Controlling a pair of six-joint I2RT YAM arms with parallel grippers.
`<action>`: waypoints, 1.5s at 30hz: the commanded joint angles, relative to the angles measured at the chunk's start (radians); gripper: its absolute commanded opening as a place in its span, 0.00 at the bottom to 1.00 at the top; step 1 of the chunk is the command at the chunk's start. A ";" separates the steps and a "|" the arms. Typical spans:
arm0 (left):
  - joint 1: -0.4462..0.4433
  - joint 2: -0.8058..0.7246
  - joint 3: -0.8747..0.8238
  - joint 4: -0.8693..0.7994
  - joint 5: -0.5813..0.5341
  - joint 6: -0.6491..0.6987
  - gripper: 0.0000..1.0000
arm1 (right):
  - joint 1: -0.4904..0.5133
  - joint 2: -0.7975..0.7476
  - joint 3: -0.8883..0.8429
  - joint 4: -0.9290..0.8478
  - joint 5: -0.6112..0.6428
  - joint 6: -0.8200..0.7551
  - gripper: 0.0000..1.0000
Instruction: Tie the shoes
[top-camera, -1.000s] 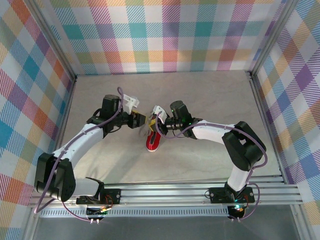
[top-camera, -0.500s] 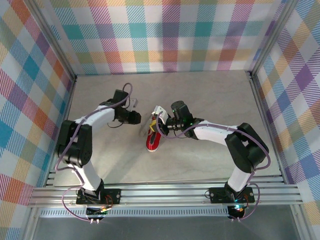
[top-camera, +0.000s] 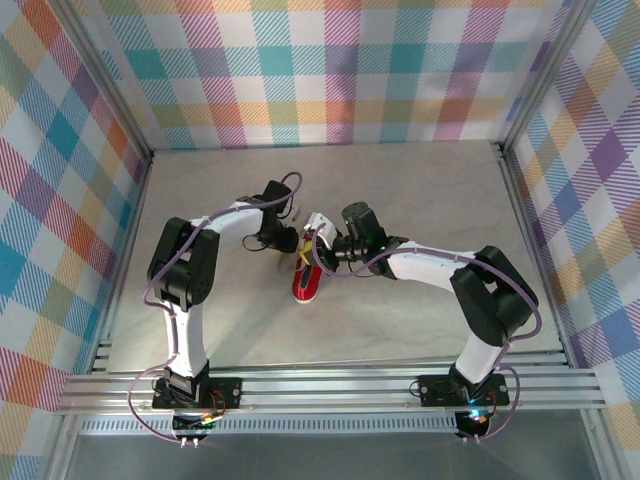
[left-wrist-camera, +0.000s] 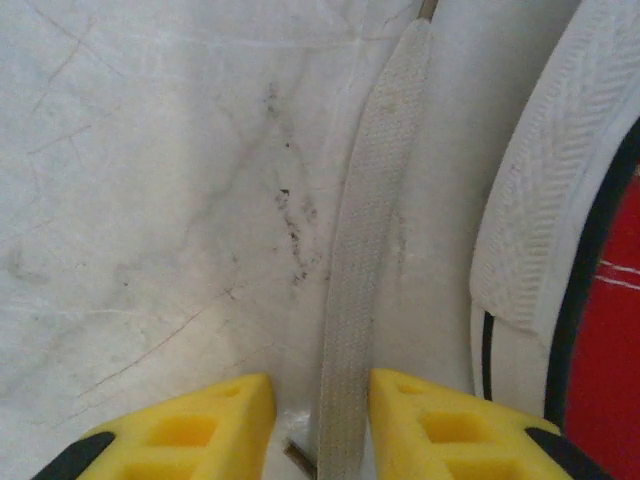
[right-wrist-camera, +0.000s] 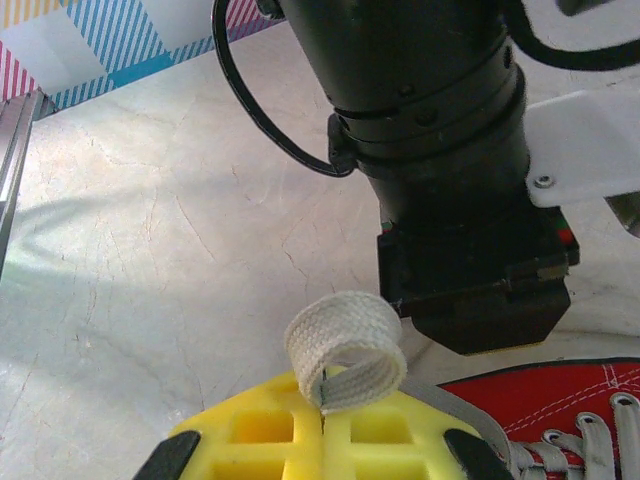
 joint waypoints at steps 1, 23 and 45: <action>-0.030 0.054 0.056 -0.060 -0.146 0.048 0.29 | 0.007 -0.034 -0.008 -0.011 -0.031 0.013 0.00; 0.070 -0.550 -0.283 0.247 0.093 -0.009 0.00 | -0.006 -0.035 0.054 -0.124 0.072 0.201 0.00; -0.516 -0.660 -0.613 0.712 -0.061 0.201 0.00 | -0.070 0.081 0.270 -0.323 -0.092 0.234 0.00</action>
